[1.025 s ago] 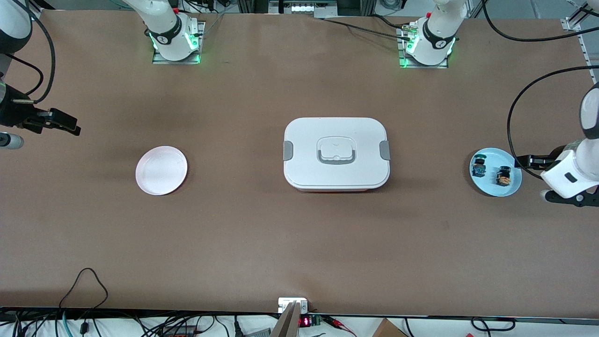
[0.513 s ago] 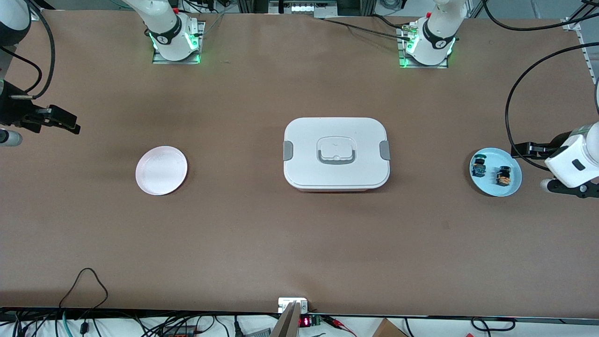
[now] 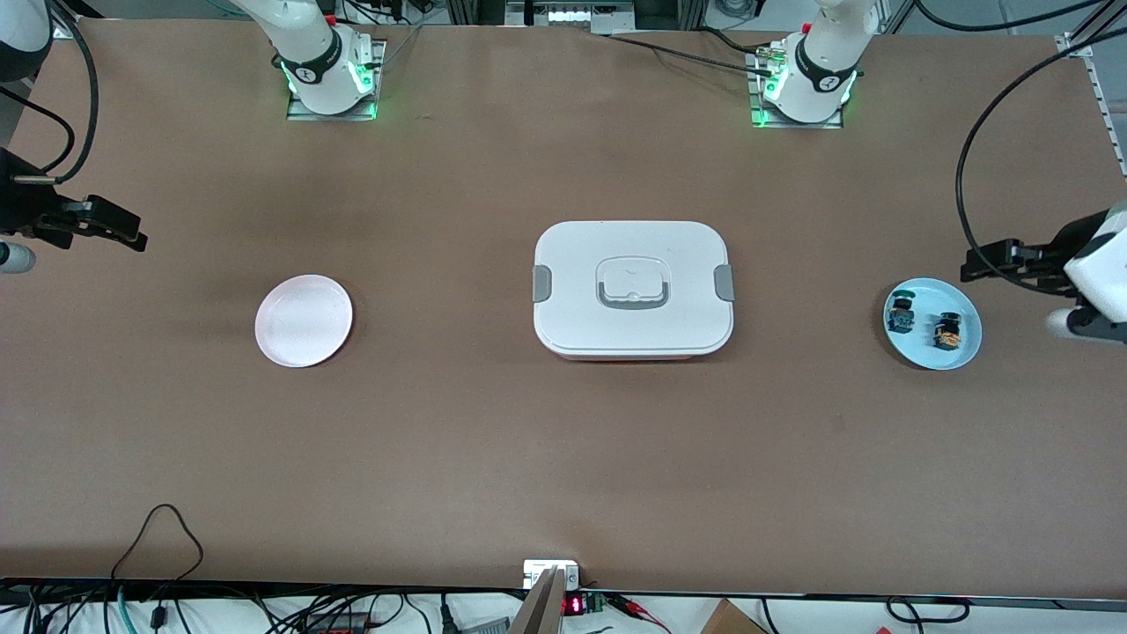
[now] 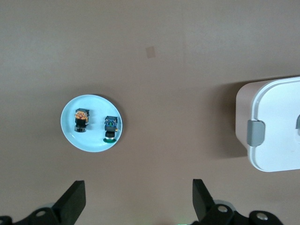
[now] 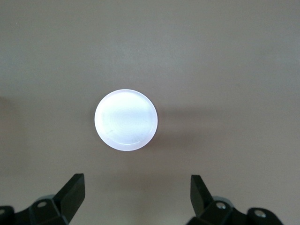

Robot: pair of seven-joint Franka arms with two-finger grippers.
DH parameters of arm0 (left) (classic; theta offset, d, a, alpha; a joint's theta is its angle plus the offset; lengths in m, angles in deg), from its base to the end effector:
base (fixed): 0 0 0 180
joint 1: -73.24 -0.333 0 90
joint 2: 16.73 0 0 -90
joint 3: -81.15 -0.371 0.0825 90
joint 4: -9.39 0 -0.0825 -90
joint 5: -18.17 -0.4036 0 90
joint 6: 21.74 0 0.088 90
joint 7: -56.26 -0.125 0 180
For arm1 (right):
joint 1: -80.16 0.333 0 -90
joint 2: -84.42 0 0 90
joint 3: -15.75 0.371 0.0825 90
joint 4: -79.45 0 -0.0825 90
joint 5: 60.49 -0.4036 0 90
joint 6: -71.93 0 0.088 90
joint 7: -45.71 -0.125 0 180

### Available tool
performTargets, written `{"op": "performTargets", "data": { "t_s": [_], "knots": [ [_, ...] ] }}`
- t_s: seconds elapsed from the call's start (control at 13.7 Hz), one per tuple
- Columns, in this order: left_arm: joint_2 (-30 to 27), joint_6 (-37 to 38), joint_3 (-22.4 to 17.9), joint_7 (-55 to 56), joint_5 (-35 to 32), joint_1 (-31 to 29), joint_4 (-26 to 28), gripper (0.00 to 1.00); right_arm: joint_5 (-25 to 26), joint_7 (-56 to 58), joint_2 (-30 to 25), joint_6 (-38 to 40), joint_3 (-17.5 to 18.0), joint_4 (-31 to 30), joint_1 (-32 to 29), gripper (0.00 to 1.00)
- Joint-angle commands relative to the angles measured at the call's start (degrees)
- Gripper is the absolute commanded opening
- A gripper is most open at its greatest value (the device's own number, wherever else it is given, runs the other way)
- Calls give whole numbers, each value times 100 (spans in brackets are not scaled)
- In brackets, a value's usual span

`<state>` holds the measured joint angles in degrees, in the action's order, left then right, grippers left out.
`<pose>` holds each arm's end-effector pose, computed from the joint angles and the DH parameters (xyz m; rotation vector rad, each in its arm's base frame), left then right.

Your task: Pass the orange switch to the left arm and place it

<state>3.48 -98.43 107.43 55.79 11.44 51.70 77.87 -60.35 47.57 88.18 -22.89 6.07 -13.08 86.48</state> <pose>0.6601 0.0232 0.6212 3.0956 -0.0971 -0.2746 0.6005 -0.0323 0.6089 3.1288 -0.0402 -0.0396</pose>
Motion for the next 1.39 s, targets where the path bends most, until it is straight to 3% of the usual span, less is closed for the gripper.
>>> {"op": "performTargets", "data": {
  "t_s": [0.0, 0.22, 0.37, 1.32],
  "knots": [
    [-990, -388, -1675, -233, 593, 1061, 1023, 100, 30, -19, -42, 113, 10, 51, 9, 100],
    [-1711, -1328, -2082, -454, 593, 1379, 2298, 100, 30, -62, -42, 113, 10, 51, 18, 100],
    [-1915, -1620, -2258, -445, 585, 1529, 2661, 100, 30, -89, -50, 113, 10, 51, 18, 100],
    [-1889, -1613, -2215, -383, 620, 1591, 2478, 100, 30, -98, -59, 122, 19, 42, 27, 100]
  ]
}}
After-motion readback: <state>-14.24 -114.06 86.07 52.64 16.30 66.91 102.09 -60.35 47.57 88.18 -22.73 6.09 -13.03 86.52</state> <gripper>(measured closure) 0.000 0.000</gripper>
